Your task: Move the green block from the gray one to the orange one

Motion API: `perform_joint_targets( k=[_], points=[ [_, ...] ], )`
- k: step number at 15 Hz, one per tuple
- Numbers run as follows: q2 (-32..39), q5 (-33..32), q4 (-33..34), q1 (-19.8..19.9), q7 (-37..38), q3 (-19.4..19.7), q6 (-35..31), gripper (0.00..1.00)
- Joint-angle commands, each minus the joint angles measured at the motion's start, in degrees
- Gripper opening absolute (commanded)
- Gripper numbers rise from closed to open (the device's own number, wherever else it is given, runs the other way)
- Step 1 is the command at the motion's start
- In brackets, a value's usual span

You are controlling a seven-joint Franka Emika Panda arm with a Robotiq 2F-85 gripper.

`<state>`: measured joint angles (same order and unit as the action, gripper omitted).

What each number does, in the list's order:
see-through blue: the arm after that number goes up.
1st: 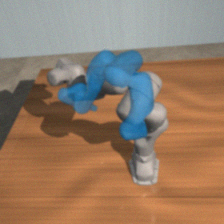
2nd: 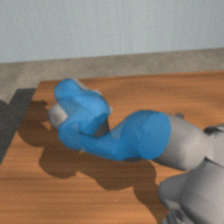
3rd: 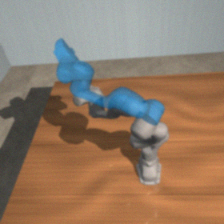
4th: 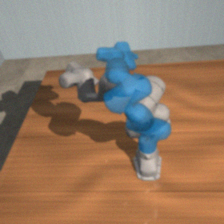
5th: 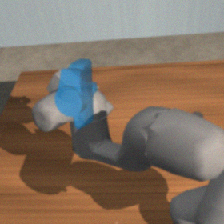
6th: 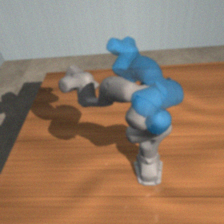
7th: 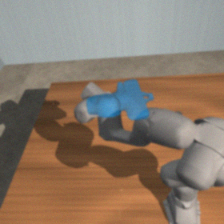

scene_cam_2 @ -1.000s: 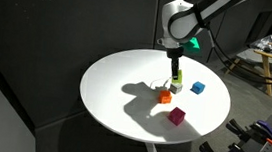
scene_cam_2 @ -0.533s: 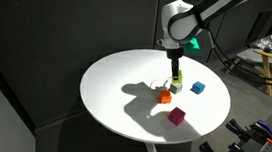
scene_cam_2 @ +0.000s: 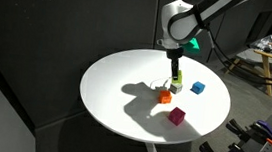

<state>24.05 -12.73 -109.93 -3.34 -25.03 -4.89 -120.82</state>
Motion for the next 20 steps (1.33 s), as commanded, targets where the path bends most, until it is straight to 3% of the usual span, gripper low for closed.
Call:
perform_joint_targets(
  k=[1,12,20],
  points=[
    [-0.9,0.5,-0.7,0.6,-0.9,-0.9,-1.7,0.23],
    [-1.3,2.3,-2.4,1.6,-7.0,-3.5,-6.8,0.23],
    [-0.9,2.9,-3.5,1.5,-10.4,-3.8,-6.9,0.23]
  ],
)
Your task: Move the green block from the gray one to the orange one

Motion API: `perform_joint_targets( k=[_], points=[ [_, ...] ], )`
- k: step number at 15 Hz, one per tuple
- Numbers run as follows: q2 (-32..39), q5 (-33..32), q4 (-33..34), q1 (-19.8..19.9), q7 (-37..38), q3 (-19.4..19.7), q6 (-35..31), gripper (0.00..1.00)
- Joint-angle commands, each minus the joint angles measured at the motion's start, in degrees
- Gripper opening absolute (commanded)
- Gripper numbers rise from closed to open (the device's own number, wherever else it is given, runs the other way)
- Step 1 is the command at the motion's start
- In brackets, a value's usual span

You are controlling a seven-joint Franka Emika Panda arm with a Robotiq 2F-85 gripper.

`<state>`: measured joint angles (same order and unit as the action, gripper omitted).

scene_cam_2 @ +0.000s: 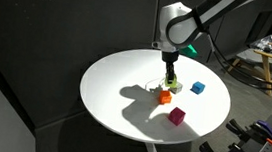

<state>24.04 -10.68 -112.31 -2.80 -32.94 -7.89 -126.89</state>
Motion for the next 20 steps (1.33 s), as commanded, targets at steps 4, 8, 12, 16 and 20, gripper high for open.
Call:
perform_joint_targets(
  k=[4,8,12,16,20],
  points=[
    [-0.5,0.2,-1.2,0.6,-3.6,-0.8,-1.0,0.23],
    [0.1,-0.1,-1.1,0.3,-4.4,-0.9,-1.5,0.23],
    [1.0,-0.4,-1.1,0.1,-4.8,-0.9,-2.9,0.23],
    [2.2,-0.6,-1.0,0.1,-4.8,-1.0,-4.4,0.23],
    [3.2,-0.7,-0.9,0.1,-4.8,-0.9,-5.2,0.23]
  ],
)
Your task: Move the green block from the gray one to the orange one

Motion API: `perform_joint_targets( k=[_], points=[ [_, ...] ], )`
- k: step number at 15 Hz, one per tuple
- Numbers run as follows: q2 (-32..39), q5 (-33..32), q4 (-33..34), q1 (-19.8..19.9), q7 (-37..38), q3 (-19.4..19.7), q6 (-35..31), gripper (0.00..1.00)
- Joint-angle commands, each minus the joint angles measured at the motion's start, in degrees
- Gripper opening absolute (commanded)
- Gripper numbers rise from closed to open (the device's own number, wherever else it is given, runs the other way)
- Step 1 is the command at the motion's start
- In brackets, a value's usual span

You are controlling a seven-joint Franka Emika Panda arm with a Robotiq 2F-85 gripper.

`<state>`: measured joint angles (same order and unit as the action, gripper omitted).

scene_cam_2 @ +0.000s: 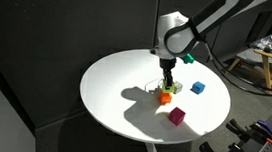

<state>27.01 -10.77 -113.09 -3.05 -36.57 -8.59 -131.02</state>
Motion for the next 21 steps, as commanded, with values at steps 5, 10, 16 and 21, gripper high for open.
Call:
perform_joint_targets(
  k=[5,10,16,21],
  points=[
    [0.9,-1.1,0.6,0.4,-0.7,0.2,-1.3,0.23],
    [1.3,-1.2,1.3,0.5,-0.5,0.7,-1.2,0.23],
    [2.5,-1.6,2.1,0.4,-0.3,1.0,-1.1,0.23],
    [3.0,-1.6,2.4,0.4,-0.3,1.0,-1.0,0.23]
  ],
)
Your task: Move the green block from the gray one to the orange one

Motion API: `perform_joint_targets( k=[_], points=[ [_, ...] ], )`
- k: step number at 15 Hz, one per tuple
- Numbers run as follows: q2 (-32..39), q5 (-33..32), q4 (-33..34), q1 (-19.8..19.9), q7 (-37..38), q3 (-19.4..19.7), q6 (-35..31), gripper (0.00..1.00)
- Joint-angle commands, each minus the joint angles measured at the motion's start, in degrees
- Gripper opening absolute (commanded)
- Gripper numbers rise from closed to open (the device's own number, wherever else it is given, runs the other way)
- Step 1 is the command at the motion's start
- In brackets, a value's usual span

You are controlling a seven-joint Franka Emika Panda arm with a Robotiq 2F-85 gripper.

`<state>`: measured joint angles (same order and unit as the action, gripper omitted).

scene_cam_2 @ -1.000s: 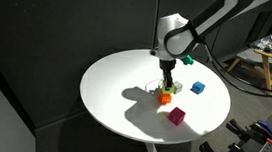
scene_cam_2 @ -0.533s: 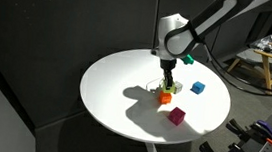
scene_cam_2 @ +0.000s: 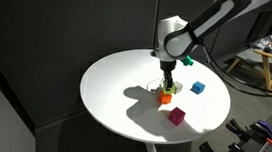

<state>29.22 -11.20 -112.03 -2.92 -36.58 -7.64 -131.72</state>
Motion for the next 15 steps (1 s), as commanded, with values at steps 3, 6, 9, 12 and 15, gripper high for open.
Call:
perform_joint_targets(
  k=[3,6,9,12,15],
  points=[
    [1.1,-0.8,1.7,0.3,0.0,0.0,0.1,0.74],
    [1.2,-0.8,1.8,0.3,0.1,0.0,0.2,0.97],
    [1.0,-0.8,1.7,0.3,0.1,0.1,0.2,1.00],
    [-0.3,-0.5,1.0,0.3,0.6,0.0,0.6,1.00],
    [-2.2,-0.4,-0.3,0.2,1.1,0.0,0.7,1.00]
  ],
)
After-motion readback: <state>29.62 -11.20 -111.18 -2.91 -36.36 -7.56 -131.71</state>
